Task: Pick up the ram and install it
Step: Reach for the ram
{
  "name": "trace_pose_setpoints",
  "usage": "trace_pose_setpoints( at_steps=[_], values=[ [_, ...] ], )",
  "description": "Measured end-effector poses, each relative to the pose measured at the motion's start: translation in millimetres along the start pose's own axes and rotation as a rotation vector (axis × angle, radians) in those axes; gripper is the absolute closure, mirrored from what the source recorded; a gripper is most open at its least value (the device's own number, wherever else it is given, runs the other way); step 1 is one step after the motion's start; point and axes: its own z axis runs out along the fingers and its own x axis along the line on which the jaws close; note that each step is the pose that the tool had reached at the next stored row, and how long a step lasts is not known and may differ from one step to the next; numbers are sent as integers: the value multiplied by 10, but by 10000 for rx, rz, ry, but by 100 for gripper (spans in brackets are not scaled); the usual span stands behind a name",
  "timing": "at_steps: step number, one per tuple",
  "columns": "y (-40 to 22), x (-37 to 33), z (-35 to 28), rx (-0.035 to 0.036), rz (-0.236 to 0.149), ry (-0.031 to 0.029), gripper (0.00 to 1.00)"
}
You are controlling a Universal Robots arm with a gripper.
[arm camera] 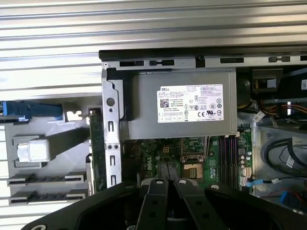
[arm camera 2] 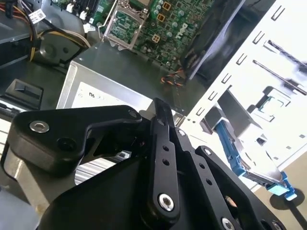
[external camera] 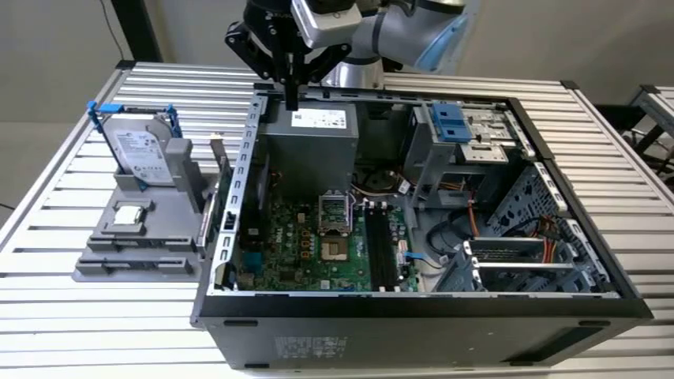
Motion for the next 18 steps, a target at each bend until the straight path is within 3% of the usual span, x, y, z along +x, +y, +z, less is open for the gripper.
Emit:
trace_pose_setpoints(
  at_steps=[18],
  values=[
    [-26,368,-8,-3,-115,2,100]
  ],
)
